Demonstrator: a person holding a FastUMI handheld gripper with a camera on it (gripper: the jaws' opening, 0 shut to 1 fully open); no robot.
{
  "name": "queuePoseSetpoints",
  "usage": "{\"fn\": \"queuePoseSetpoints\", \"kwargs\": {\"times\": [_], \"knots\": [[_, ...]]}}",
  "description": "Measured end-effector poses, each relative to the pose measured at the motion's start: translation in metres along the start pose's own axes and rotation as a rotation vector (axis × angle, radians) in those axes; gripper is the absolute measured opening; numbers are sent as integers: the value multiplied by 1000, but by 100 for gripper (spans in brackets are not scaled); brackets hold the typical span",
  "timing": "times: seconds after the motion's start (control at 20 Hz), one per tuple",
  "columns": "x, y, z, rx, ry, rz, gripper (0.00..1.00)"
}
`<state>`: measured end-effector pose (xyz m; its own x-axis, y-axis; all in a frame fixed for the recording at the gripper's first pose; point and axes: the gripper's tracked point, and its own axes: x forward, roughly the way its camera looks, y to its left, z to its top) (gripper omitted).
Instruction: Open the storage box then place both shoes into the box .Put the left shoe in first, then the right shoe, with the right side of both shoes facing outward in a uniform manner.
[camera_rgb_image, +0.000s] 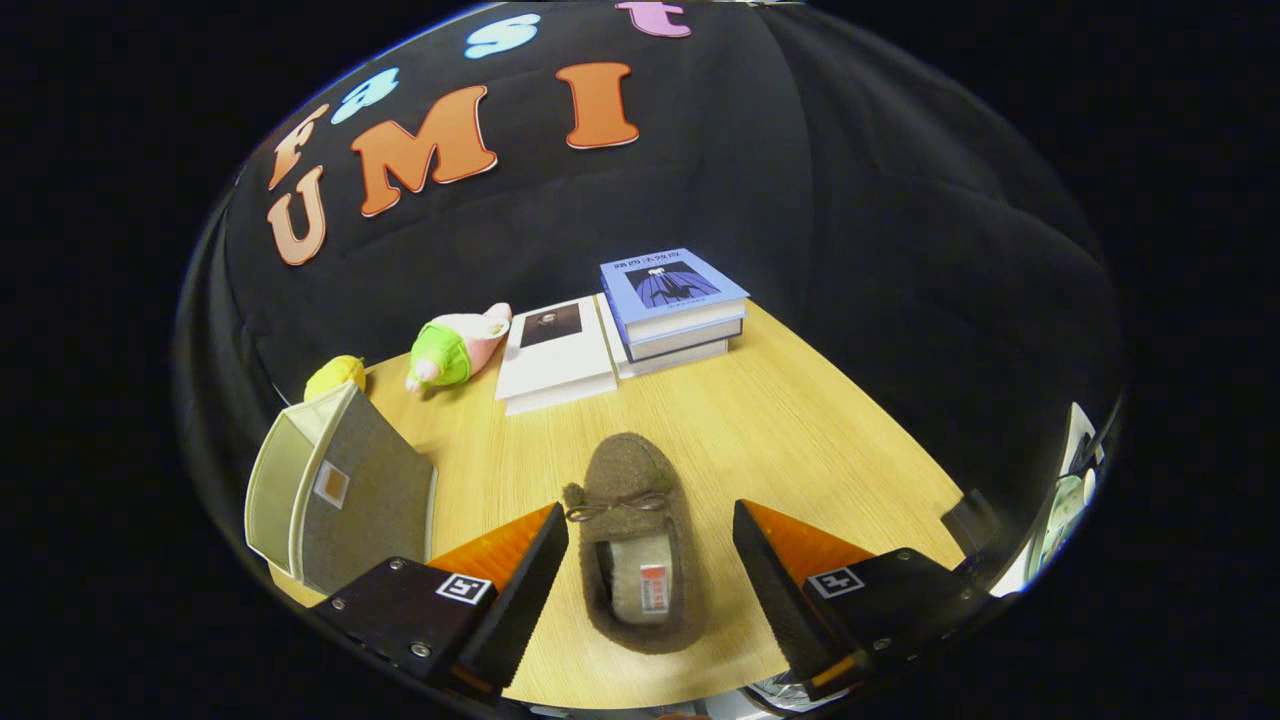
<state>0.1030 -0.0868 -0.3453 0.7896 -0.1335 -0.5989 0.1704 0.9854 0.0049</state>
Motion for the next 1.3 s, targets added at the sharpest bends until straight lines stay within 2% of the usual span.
{"fn": "queuePoseSetpoints", "kwargs": {"times": [0.25, 0.45, 0.55, 0.6, 0.65, 0.8, 0.85, 1.3], "knots": [[20, -13, -34, 18, 70, -16, 99], [34, -22, -49, 46, 102, -39, 93], [41, -20, -53, 54, 113, -34, 82], [44, -18, -57, 56, 126, -28, 70], [48, -15, -62, 56, 143, -22, 63], [51, -22, -56, 68, 133, -58, 8], [49, -20, -55, 65, 128, -58, 4], [14, 19, -9, 91, 54, -9, 1]]}}
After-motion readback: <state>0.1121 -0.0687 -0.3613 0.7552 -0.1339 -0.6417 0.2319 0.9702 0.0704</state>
